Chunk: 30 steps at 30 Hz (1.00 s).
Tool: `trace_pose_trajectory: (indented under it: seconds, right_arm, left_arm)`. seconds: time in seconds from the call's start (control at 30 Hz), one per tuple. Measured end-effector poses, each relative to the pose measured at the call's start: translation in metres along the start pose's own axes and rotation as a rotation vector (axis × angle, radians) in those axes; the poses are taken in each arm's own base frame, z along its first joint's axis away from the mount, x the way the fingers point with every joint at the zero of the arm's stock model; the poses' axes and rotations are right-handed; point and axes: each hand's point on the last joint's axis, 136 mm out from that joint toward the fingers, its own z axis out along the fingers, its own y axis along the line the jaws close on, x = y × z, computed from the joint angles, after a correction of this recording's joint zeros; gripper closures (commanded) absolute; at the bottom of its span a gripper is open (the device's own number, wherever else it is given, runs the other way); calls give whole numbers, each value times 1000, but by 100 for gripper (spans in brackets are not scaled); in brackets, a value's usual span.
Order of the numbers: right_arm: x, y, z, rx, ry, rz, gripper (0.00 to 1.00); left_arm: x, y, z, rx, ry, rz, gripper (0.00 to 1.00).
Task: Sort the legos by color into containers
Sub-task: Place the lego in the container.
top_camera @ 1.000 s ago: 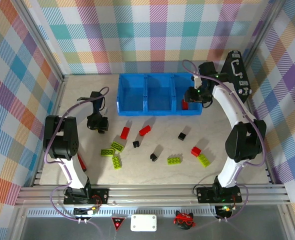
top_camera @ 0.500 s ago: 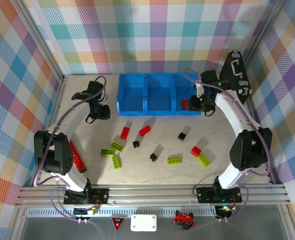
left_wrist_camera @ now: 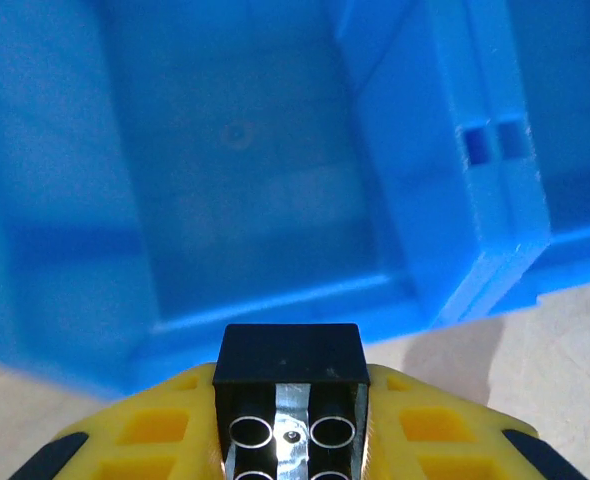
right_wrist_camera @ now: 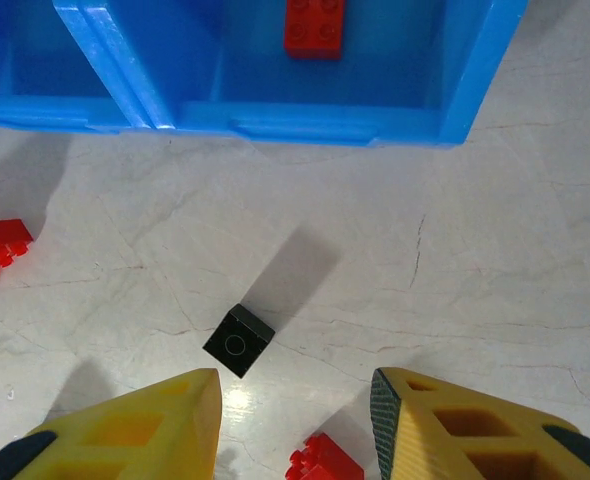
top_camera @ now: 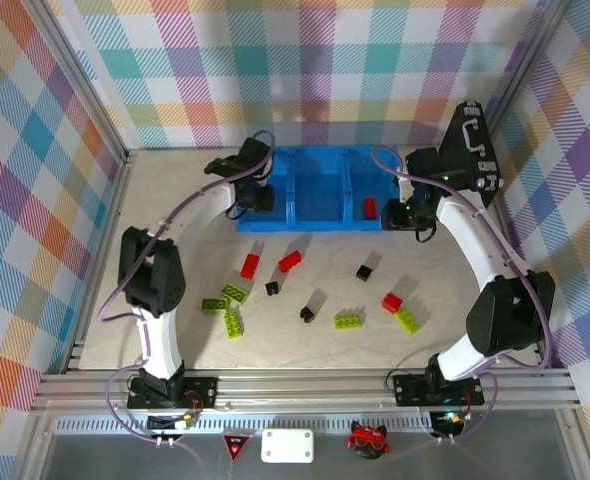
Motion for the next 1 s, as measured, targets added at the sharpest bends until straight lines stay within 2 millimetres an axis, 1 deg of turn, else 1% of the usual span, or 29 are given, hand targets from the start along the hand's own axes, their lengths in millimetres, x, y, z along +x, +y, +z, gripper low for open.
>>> trace_pose_trajectory:
  seconds: [0.07, 0.2, 0.37, 0.47, 0.57, 0.77, 1.0]
  right_arm:
    - [1, 0, -1, 0, 1, 0, 54]
    - [1, 0, -3, 0, -3, 0, 54]
    - [4, 0, -6, 0, -3, 0, 54]
    - [7, 0, -7, 1, 3, 1, 54]
    - [9, -1, -7, 1, 9, 1, 54]
    - [9, 0, -8, 1, 9, 2, 55]
    - [13, 0, -8, 2, 22, 5, 55]
  left_arm:
    - [-3, -4, 15, -14, 13, 7, 71]
    - [-3, 0, 48, -55, 48, 9, 71]
    - [8, 9, 86, -83, 113, 3, 71]
    - [12, 13, 100, -92, 137, -3, 70]
    - [14, 18, 106, -97, 149, -8, 64]
    - [13, 23, 105, -97, 155, -13, 55]
    - [9, 19, 99, -64, 149, -20, 54]
